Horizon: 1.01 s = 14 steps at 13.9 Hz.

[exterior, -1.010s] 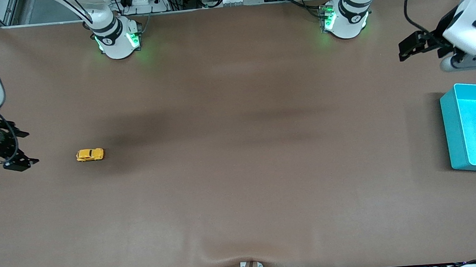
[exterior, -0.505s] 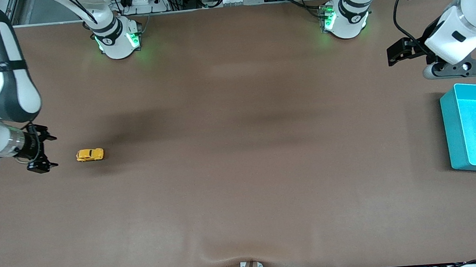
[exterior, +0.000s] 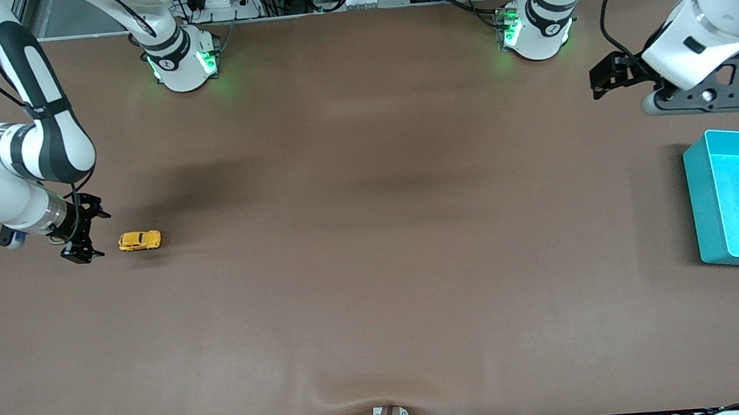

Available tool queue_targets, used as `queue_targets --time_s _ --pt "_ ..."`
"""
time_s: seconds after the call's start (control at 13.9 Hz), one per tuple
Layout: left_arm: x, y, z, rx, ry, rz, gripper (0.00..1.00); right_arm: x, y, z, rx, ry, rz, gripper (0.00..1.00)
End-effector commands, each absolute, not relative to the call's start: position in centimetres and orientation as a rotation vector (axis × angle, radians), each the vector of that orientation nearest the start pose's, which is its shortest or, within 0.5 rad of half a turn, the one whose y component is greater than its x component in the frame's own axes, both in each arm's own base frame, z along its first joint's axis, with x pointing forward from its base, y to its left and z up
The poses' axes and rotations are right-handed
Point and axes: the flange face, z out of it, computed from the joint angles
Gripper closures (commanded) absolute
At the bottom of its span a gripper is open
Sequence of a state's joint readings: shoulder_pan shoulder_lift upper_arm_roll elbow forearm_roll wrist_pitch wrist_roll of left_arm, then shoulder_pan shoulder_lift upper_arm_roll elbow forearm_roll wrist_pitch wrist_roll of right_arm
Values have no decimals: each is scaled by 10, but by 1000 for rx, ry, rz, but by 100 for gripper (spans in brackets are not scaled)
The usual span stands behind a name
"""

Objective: Wind and store yellow beetle car
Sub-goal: 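Lower the open right gripper over the yellow beetle car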

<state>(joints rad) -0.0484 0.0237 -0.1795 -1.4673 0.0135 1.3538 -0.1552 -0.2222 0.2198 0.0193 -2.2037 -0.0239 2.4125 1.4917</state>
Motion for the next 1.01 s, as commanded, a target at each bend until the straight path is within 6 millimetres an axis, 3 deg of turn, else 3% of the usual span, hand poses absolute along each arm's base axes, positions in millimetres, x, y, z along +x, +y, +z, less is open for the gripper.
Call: queue_targets --time_s 0.0,0.22,0.58,0.94 --pt "516 -105 663 -3076 161 125 0 526 -109 280 -1991 2437 -14 0" --pt "518 -90 663 -3064 267 129 0 530 -89 265 -1970 2457 -8 0" --pt "518 -94 660 -3053 385 144 0 529 -85 247 -2035 2441 23 0" --pt "520 -97 655 -3068 357 159 0 527 -83 222 -2138 2404 36 0"
